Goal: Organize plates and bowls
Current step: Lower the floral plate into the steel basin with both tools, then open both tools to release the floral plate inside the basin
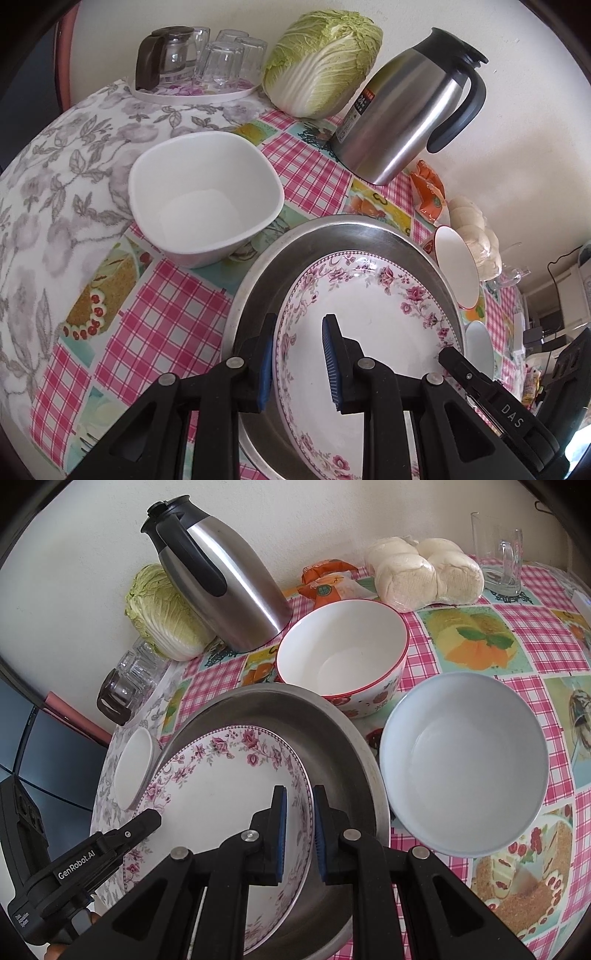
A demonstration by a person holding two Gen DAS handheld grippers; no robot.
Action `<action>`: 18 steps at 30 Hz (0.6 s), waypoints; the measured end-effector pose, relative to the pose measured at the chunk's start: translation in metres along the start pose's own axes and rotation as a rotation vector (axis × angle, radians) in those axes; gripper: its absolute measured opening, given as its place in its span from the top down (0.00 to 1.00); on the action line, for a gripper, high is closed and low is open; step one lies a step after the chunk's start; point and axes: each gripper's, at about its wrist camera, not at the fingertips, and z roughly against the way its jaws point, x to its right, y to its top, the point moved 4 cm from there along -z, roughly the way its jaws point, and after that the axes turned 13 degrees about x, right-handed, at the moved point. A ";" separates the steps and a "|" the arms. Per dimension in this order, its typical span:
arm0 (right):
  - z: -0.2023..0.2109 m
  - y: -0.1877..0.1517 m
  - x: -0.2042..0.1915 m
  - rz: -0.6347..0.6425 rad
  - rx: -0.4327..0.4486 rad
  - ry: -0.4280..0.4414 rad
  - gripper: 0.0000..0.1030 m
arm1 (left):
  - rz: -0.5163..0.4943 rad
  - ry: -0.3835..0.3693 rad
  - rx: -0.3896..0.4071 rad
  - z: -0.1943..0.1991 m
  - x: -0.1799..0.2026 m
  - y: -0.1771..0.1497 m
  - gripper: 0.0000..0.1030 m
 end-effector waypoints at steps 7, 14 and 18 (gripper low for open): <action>-0.002 0.001 0.002 -0.001 -0.003 -0.005 0.85 | 0.006 0.001 -0.017 -0.006 0.000 -0.005 0.75; -0.004 0.001 0.006 -0.008 0.002 -0.013 0.85 | -0.029 0.014 -0.001 -0.013 0.005 -0.008 0.74; -0.007 -0.002 0.007 -0.004 -0.010 -0.021 0.85 | -0.018 0.025 -0.015 -0.019 0.001 -0.010 0.74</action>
